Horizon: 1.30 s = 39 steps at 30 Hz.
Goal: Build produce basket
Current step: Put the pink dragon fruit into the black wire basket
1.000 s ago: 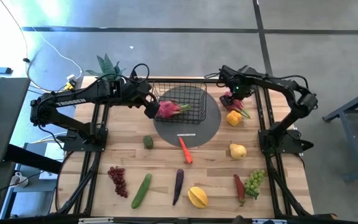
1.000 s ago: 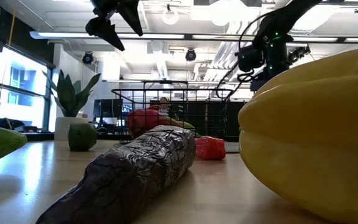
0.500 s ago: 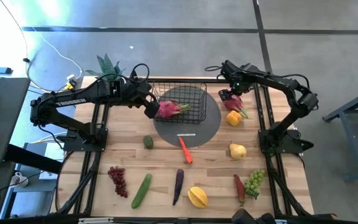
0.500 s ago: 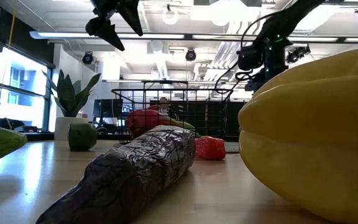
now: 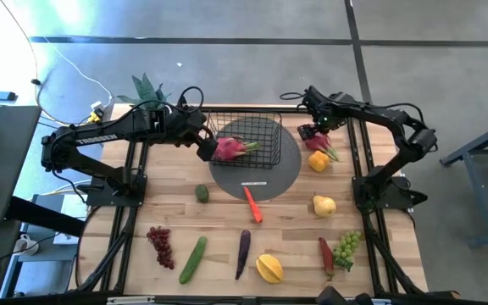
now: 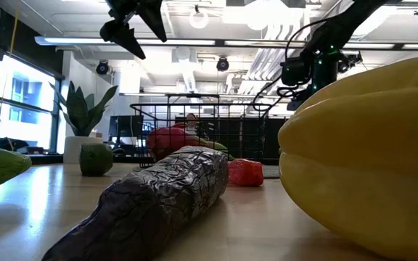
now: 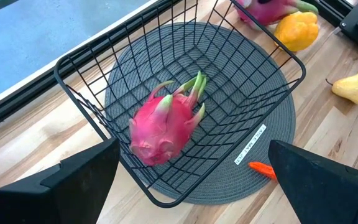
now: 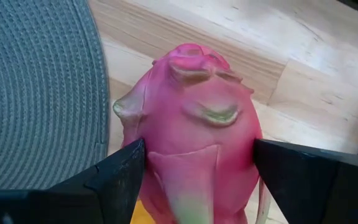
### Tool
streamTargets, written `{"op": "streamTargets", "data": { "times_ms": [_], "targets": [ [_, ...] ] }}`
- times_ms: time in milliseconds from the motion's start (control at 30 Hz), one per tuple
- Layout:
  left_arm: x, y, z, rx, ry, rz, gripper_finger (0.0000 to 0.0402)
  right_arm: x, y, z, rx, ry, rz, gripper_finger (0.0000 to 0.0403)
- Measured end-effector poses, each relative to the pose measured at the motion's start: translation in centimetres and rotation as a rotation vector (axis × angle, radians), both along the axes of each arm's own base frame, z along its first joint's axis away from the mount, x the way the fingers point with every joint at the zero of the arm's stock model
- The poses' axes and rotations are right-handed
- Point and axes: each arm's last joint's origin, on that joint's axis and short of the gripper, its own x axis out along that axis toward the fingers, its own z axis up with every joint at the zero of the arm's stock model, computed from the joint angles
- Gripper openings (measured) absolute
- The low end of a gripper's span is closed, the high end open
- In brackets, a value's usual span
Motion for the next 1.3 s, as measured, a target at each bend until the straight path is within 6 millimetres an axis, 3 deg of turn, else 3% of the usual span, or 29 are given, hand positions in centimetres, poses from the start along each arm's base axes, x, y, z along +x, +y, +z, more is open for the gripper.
{"op": "streamTargets", "data": {
  "times_ms": [267, 600, 867, 1300],
  "targets": [
    [0.0, 0.0, 0.0, 0.0, 0.0, 0.0, 0.04, 0.0, 0.1, -0.3, -0.002, -0.007, -0.029, 0.0276],
    [0.0, 0.0, 0.0, 0.0, 0.0, 0.0, 0.04, 0.2, -0.1, -1.2, 0.032, -0.003, -0.056, 0.0149],
    [0.0, 0.0, 0.0, 0.0, 0.0, 0.0, 0.04, 0.2, -0.1, -1.1, 0.038, -0.011, -0.081, 0.0089],
    [0.0, 0.0, 0.0, 0.0, 0.0, 0.0, 0.04, -1.0, 1.2, 2.2, -0.031, -0.089, -0.13, 0.0063]
  ]
}}
